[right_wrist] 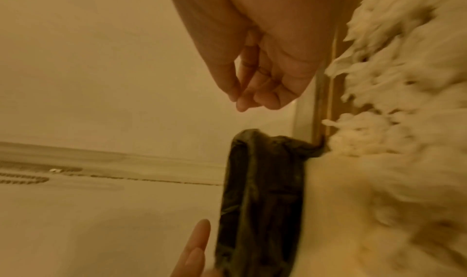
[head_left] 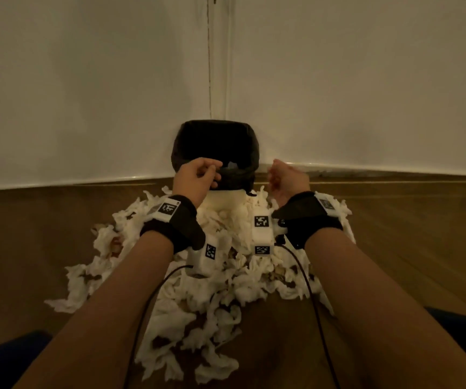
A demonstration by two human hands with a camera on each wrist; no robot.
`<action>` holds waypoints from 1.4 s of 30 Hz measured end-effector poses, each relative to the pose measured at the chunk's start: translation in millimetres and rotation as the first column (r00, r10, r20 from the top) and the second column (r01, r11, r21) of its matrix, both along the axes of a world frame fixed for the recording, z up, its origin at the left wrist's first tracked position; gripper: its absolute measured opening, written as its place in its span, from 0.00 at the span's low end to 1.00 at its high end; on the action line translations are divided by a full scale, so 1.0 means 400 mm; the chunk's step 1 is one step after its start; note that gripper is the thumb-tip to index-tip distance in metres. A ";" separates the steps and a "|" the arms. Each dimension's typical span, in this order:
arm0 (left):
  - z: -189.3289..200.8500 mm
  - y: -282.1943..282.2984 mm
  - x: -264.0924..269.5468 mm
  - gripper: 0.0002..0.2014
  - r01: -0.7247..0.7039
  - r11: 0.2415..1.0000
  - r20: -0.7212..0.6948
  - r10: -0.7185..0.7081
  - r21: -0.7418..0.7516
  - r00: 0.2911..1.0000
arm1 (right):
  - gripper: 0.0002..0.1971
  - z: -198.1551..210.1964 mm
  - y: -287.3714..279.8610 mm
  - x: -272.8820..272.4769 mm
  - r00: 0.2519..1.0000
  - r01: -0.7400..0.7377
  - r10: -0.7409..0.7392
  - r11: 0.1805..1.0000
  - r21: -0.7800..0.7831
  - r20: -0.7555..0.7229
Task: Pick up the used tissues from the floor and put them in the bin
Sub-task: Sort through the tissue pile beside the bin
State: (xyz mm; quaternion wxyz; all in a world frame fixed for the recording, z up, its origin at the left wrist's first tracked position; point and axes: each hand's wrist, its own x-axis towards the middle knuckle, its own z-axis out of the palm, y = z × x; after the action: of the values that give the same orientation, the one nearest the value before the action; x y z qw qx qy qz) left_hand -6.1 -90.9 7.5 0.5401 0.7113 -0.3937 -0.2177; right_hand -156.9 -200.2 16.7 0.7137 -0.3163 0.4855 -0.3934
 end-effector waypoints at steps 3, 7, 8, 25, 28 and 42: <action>-0.048 0.048 -0.063 0.09 0.034 0.989 0.023 -0.038 0.147 0.999 | 0.10 -0.094 0.058 -0.044 0.986 -0.016 0.032 0.995 0.100 -0.165; -0.119 0.136 -0.142 0.10 0.146 0.900 -0.141 -0.096 0.410 0.985 | 0.10 -0.229 0.173 -0.093 0.931 -0.084 0.150 0.975 0.206 -0.334; -0.136 0.163 -0.160 0.11 0.175 0.872 -0.209 -0.086 0.457 0.974 | 0.10 -0.259 0.205 -0.107 0.908 -0.144 0.221 0.963 0.229 -0.357; -0.315 0.535 -0.215 0.10 -0.094 0.710 -0.127 0.252 0.698 0.959 | 0.25 -0.346 0.557 -0.176 -0.299 -0.715 -0.199 -0.600 0.357 -0.933; -0.342 0.571 -0.233 0.09 -0.160 0.701 -0.115 0.328 0.695 0.938 | 0.25 -0.373 0.588 -0.189 -0.323 -0.634 -0.307 -0.632 0.446 -0.895; -0.408 0.682 -0.320 0.31 -0.470 0.494 0.368 0.293 0.732 0.882 | 0.15 -0.401 0.569 -0.192 -0.188 -0.963 0.445 0.092 0.254 -0.875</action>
State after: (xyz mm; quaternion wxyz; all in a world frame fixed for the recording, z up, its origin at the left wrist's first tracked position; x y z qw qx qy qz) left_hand -134.2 181.8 -155.5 0.1527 0.9633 -0.1346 -0.1753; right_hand -233.7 27.4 -143.8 0.3368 -0.8609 0.3078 0.2253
